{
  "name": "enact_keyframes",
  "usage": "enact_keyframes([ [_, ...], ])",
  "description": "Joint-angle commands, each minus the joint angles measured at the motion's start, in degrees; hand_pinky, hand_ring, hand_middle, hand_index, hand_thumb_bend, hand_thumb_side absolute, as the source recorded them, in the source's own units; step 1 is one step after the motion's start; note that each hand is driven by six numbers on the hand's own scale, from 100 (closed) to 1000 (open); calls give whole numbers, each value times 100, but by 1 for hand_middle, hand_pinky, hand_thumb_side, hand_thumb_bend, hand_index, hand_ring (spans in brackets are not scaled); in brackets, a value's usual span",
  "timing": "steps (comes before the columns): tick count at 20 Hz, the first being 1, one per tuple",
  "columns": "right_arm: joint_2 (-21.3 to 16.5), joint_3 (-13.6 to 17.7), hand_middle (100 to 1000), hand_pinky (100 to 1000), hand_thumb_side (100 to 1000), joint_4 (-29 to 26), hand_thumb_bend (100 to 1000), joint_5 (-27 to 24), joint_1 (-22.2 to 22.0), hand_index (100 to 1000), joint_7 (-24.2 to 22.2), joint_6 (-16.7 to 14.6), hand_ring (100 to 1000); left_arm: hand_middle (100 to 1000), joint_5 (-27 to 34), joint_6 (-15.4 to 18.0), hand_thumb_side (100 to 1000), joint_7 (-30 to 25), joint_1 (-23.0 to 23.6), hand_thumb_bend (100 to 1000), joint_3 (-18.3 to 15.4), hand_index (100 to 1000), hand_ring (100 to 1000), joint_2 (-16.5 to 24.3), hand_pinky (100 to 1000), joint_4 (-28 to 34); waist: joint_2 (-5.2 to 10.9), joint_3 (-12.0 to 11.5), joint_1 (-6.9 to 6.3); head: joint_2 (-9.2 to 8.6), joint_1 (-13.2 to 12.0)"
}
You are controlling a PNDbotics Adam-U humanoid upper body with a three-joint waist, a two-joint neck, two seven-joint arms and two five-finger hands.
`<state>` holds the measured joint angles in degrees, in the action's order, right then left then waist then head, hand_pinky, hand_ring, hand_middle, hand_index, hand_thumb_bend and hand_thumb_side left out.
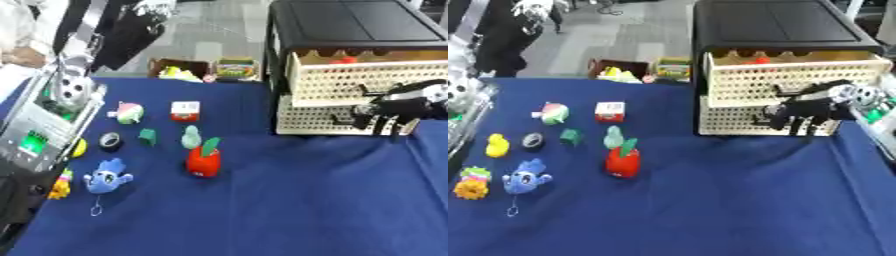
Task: Pick up objects from table and place into drawer.
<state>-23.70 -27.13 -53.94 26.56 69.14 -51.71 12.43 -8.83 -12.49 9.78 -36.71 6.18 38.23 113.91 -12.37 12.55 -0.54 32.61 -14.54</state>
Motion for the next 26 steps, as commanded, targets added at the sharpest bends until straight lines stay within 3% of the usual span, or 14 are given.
enact_keyframes([
  [1, 71, 153, 794, 589, 1000, 14, 100, 235, 279, 815, -26, -71, 751, 678, -33, 1, 743, -21, -45, 100, -37, 888, 677, 92, 432, 68, 91, -29, 9, -56, 8],
  [11, 394, 339, 762, 561, 1000, 374, 100, 907, 566, 791, -26, -310, 729, 679, -59, 5, 744, -41, -22, 100, -34, 888, 677, 66, 433, 68, 69, -91, 5, -98, 28],
  [19, 338, 292, 733, 480, 1000, 617, 100, 864, 548, 776, -26, -433, 667, 679, -84, -12, 746, -50, 11, 100, -48, 888, 677, 78, 434, 68, 45, -72, 29, -107, 14],
  [26, 284, 226, 714, 444, 1000, 496, 100, 723, 561, 770, -26, -434, 634, 680, -65, -19, 747, -35, 25, 100, -68, 887, 677, 94, 436, 68, 62, -77, 51, -144, 11],
])
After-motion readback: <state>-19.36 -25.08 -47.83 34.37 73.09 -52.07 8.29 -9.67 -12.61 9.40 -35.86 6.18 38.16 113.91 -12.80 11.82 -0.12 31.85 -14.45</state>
